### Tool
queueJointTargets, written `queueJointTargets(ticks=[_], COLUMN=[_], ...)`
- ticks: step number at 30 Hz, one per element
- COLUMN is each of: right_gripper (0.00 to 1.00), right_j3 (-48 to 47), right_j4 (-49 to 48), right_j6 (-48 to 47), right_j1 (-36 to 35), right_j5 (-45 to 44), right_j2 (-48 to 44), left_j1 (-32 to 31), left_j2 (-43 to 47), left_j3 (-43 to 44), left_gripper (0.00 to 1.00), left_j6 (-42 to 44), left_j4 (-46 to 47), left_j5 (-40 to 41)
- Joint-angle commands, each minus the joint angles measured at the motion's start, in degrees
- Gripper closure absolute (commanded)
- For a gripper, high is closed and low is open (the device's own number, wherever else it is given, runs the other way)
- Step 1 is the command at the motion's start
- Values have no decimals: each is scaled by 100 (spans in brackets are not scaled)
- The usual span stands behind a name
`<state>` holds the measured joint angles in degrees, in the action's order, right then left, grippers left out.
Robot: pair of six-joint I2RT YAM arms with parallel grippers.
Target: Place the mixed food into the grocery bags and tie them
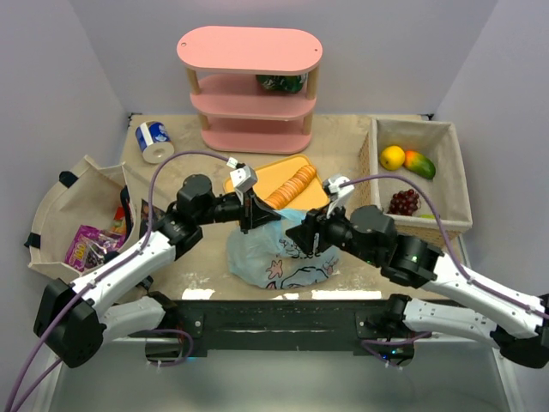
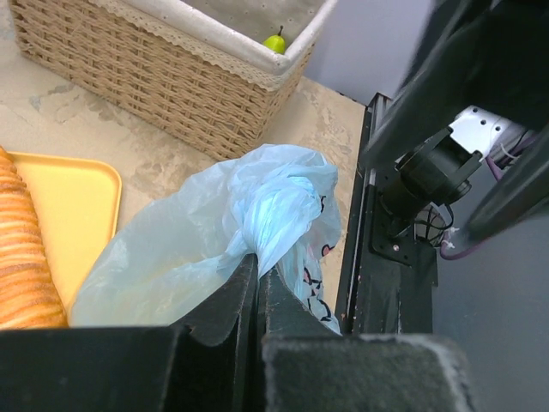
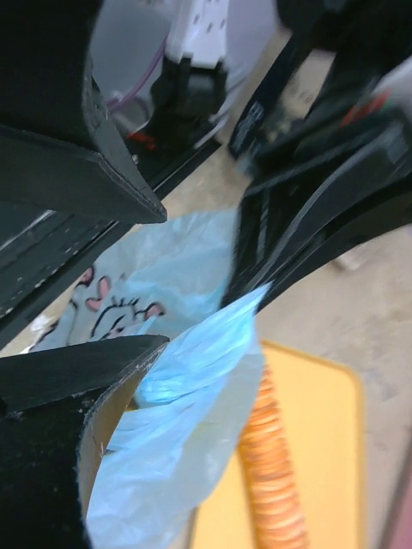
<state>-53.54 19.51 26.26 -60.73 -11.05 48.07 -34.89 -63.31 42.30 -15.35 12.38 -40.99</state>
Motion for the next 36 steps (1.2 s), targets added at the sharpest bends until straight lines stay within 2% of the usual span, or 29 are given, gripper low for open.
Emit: queueJointTargets(ticks=[1,8,16,21,27,28,31,33,36], right_gripper=[39,39,36,41,64,75,93,99,100], right_j3=[256,537,344,344,353,344,274,335,703], right_j4=[-69,-289,-105,-210,-492,-492,-439,-456,-745], right_j6=[301,-139,-279,-455,-578,-578,-482,-280,80], right_j1=[-9,-9,-18,-9,-9,-9,-9,-18,-9], right_j5=[-239,-494,-820,-943,-987,-935,-592,-390,49], right_j2=[0,62,53,343,414,405,404,413,413], left_j1=[-17,-9,-9,-9,-9,-9,-17,-17,-9], left_j2=[170,179,196,214,214,222,249,249,266], left_j3=[-3,-12,-38,-56,-82,-82,-91,-91,-100], left_gripper=[100,100,100,100,100,100,100,100,100], left_j6=[208,200,164,164,147,138,129,86,50], left_j4=[221,265,353,370,379,379,362,353,379], left_j5=[-128,-207,-322,-392,-392,-375,-252,-173,-137])
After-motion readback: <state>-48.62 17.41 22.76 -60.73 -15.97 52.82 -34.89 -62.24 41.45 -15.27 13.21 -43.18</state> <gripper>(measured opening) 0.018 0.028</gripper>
